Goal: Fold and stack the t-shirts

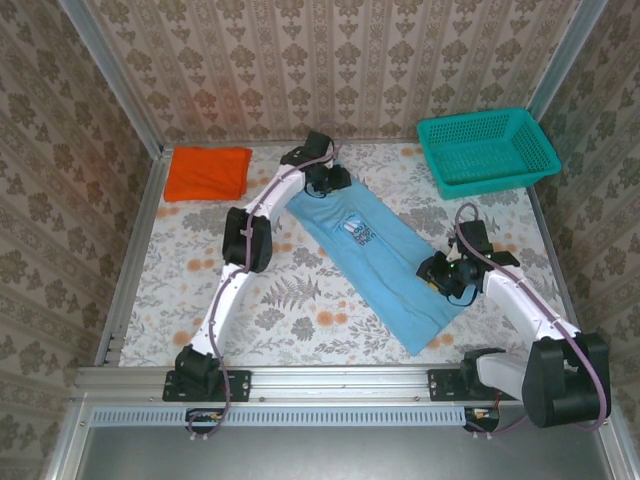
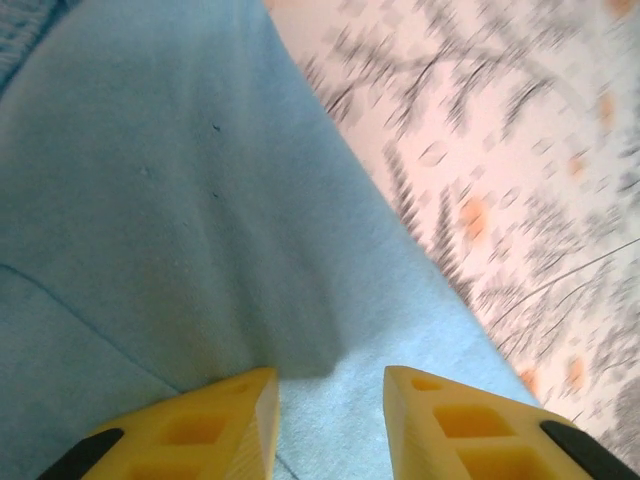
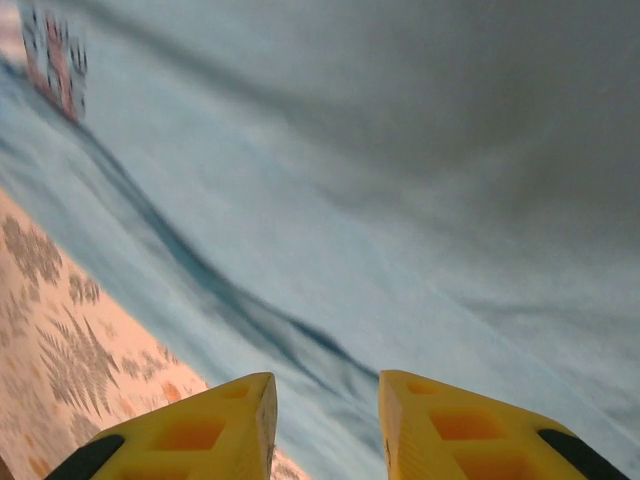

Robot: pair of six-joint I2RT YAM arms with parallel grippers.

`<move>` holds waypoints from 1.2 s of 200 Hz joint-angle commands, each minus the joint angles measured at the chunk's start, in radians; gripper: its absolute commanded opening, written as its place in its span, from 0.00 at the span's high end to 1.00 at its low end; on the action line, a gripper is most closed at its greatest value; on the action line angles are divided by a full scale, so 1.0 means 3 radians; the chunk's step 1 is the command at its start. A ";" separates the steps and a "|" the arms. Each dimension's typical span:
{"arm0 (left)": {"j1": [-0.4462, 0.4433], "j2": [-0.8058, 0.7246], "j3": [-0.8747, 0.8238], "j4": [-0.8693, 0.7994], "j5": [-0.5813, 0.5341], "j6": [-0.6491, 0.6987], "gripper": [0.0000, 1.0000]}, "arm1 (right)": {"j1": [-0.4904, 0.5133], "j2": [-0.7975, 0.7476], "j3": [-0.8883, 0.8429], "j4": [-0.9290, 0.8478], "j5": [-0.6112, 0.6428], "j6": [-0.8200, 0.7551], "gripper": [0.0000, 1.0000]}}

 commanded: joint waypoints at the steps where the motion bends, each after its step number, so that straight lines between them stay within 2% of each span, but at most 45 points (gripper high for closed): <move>1: 0.0071 0.0162 0.0124 0.0530 0.0232 -0.0115 0.62 | 0.0257 -0.0066 0.0042 -0.0266 -0.0019 -0.0245 0.67; 18: 0.0071 0.0173 0.0207 0.0741 0.0292 -0.0158 0.58 | 0.0539 0.0059 0.0054 -0.0190 0.0050 -0.0226 0.68; 35: 0.0081 0.0120 0.0335 0.0673 0.0314 -0.0127 0.53 | 0.0767 0.0306 0.0134 -0.0065 0.0053 -0.0168 0.69; 54: 0.0091 -0.0129 0.0317 0.0542 0.0291 0.0024 0.34 | 0.0926 0.0584 0.0270 0.0062 0.0018 -0.0156 0.71; 76: 0.0102 -0.0556 0.0179 0.0253 0.0180 0.0315 0.28 | 0.0954 0.0903 0.0355 0.0282 -0.0110 -0.0169 0.73; 92: 0.0223 -0.0947 -0.0213 0.0183 0.0075 0.0363 0.26 | 0.0989 0.1118 0.0359 0.0426 -0.0164 -0.0092 0.73; 128: 0.0348 -0.1774 -0.1265 -0.0199 -0.0467 0.0304 0.26 | 0.1086 0.1517 0.0266 0.0696 -0.0029 0.0303 0.76; 151: 0.0444 -0.2265 -0.2093 -0.0194 -0.0586 0.0226 0.27 | 0.1189 0.1636 0.0158 0.0954 0.0002 0.0746 0.76; 177: 0.0637 -0.2639 -0.2789 -0.0230 -0.0608 0.0149 0.27 | 0.1473 0.1760 0.0175 0.1131 0.0089 0.1266 0.76; 204: 0.0836 -0.2932 -0.3212 -0.0261 -0.0582 0.0179 0.26 | 0.1916 0.2024 0.0504 0.1180 0.0228 0.1686 0.76; 240: 0.1036 -0.2983 -0.3296 -0.0364 -0.0466 0.0241 0.26 | 0.2441 0.2577 0.1243 0.1183 0.0293 0.1935 0.76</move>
